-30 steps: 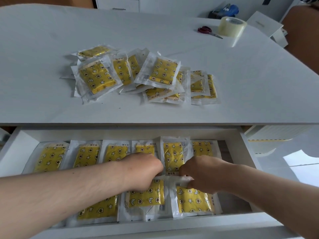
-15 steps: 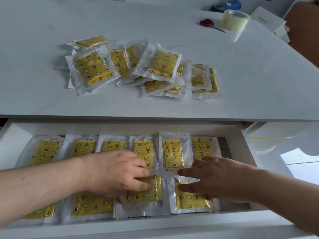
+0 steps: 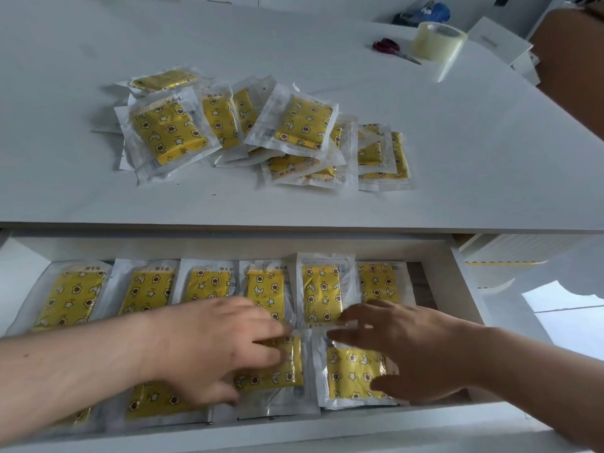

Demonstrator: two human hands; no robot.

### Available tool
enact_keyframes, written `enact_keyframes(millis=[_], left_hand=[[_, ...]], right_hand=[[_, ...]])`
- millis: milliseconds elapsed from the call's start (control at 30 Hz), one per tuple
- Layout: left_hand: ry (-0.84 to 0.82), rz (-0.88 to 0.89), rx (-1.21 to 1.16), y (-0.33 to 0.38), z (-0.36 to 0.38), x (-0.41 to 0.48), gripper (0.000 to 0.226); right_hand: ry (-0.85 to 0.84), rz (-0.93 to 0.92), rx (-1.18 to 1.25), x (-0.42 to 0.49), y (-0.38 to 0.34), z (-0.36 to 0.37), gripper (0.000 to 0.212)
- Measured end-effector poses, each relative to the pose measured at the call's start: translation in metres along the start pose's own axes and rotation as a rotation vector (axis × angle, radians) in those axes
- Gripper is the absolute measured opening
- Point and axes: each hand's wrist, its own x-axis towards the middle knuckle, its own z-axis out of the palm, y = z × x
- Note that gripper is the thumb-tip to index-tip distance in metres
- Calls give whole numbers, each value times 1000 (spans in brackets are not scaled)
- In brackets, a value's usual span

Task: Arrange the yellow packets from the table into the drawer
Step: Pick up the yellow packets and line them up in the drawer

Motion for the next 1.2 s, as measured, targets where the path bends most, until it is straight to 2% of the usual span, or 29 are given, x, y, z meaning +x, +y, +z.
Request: enact_keyframes(millis=[67,167,367,533,600,667,733,933,1200], left_hand=[[-49,-119,-230,4,-4,1,64],[-30,-165,-471,6,-11,7,52],[-60,-214,-615,6,-14,10,49],[35,-61,-441,5,-13,10,53],[-23,-55,-295,4,-10,6,57],[8,-12,-47,1,-7,0,62],[28,84,101,0,-5,-3,63],[25,181,156,-1,4,3,56],[44,208,178,0,7,4,56]], right_hand=[[6,77,186,3,-2,-1,71],[-20,120,366,11,-3,-5,64],[-94,153,440,16,-5,-8,66],[-77,84,352,12,-6,-9,66],[-53,42,141,9,-6,-10,66],[-31,-33,-114,7,-3,-7,68],[-62,-60,-146,6,-1,-3,68],[-106,-76,-138,5,-1,-2,59],[-116,-58,-155,6,-4,-4,63]])
